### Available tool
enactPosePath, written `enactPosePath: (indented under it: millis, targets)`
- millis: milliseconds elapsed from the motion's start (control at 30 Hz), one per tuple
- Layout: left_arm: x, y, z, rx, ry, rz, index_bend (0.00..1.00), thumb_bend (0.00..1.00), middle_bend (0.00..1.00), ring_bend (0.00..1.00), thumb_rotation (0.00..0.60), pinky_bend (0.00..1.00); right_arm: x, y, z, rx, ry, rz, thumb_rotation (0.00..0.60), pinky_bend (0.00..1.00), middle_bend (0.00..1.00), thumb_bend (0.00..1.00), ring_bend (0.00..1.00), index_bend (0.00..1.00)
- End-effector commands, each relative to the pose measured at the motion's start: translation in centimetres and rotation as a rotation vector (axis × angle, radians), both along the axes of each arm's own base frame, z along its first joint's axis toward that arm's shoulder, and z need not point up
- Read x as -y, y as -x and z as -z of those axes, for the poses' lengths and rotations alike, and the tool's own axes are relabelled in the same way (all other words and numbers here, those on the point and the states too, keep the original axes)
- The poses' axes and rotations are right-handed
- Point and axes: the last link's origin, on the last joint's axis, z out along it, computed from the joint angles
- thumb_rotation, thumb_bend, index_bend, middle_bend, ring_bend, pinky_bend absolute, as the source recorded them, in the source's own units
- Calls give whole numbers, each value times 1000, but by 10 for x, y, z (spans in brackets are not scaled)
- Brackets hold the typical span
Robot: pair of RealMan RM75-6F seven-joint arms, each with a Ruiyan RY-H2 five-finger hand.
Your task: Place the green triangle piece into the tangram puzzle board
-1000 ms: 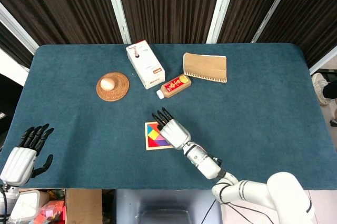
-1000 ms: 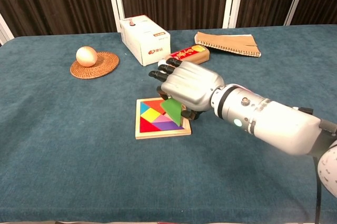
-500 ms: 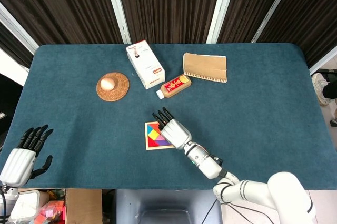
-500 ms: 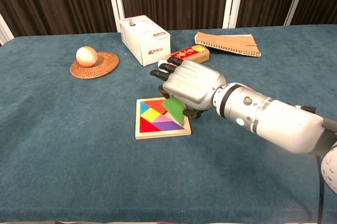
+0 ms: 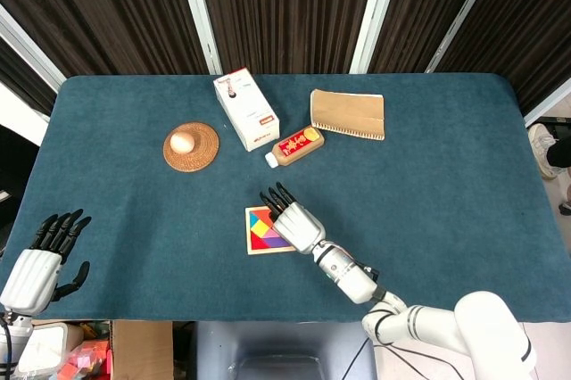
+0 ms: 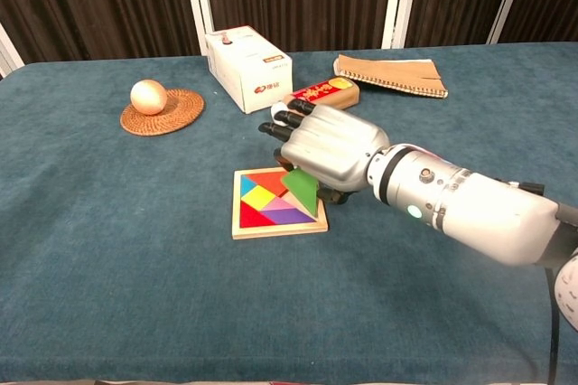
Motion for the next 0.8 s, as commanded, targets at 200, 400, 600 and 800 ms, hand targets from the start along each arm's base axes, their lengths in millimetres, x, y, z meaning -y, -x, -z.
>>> enactPosePath:
  millis: [200,400,600,800]
  targets:
    - [0,0,0,1,0,0,0,491,0,0,600,0,-4,0,2,-9,-10,-12,600,0,129,492,0,663]
    - [1,0,-1,2,-1,1,0,491,0,0,600,0,-7,0,4,-14,-15,-18,600,0,129,492,0,659]
    - [1,1,-1,4,-1,0,0,491,0,0,600,0,-7,0,4,-16,-16,-17,600,0,129,492,0,652]
    - [1,0,-1,10,-4,2,0,491,0,0,600,0,-7,0,5,-21,-17,-17,600,0,129,492,0,597]
